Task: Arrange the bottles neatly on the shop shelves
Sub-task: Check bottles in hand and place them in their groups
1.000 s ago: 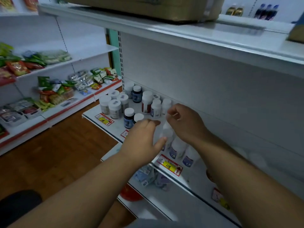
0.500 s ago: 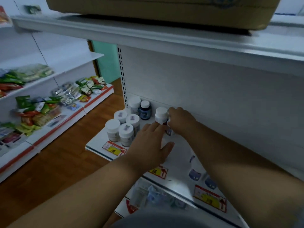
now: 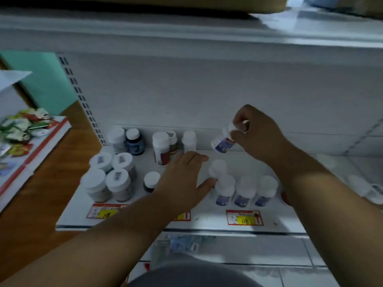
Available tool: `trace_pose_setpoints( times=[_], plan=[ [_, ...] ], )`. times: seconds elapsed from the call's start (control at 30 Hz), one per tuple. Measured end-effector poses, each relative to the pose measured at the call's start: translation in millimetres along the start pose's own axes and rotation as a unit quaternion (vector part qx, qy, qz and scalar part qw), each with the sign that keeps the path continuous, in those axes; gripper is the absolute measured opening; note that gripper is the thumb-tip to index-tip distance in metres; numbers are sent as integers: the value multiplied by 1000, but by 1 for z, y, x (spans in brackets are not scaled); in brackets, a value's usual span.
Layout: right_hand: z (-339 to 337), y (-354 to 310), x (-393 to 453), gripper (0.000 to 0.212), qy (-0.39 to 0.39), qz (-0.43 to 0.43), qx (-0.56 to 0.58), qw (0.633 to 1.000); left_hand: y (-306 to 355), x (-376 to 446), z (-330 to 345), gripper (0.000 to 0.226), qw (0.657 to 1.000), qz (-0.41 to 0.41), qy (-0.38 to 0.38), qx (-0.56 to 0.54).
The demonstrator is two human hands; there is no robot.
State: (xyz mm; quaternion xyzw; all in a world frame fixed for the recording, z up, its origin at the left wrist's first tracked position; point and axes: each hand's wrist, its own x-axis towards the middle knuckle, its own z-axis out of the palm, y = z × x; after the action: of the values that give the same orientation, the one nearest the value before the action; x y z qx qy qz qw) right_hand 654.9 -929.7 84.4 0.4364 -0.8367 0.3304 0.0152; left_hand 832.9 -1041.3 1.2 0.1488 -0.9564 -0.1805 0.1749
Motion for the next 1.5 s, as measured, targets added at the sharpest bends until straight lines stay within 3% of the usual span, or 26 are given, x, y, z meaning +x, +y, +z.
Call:
trace_pose_setpoints(
  times=[0.13, 0.27, 0.37, 0.57, 0.7, 1.07, 1.2, 1.33, 1.5],
  plan=[
    [-16, 34, -16, 18, -34, 6, -62, 997, 32, 17, 21, 77, 999, 33, -33, -13],
    [4, 61, -26, 21, -128, 7, -81, 989, 60, 30, 45, 115, 992, -50, -106, 39],
    [15, 76, -30, 20, -177, -5, -97, 979, 69, 39, 61, 124, 983, -94, -145, 61],
    [21, 93, -37, 16, -192, -33, -56, 979, 67, 37, 74, 106, 993, -56, -99, 21],
    [25, 98, -48, 19, -171, 2, -11, 985, 64, 36, 78, 101, 995, -58, -82, -10],
    [30, 104, -45, 17, -200, -10, -6, 980, 64, 37, 80, 111, 997, -57, -53, 21],
    [30, 87, -30, 22, -190, -4, -20, 982, 57, 33, 68, 114, 997, -62, -40, 24],
    [48, 54, 6, 27, -157, -36, -37, 986, 38, 23, 36, 102, 997, -71, -15, 21],
    [94, 5, 55, 34, -195, -54, -58, 978, 7, 6, 4, 87, 995, -71, 27, 60]
  ],
)
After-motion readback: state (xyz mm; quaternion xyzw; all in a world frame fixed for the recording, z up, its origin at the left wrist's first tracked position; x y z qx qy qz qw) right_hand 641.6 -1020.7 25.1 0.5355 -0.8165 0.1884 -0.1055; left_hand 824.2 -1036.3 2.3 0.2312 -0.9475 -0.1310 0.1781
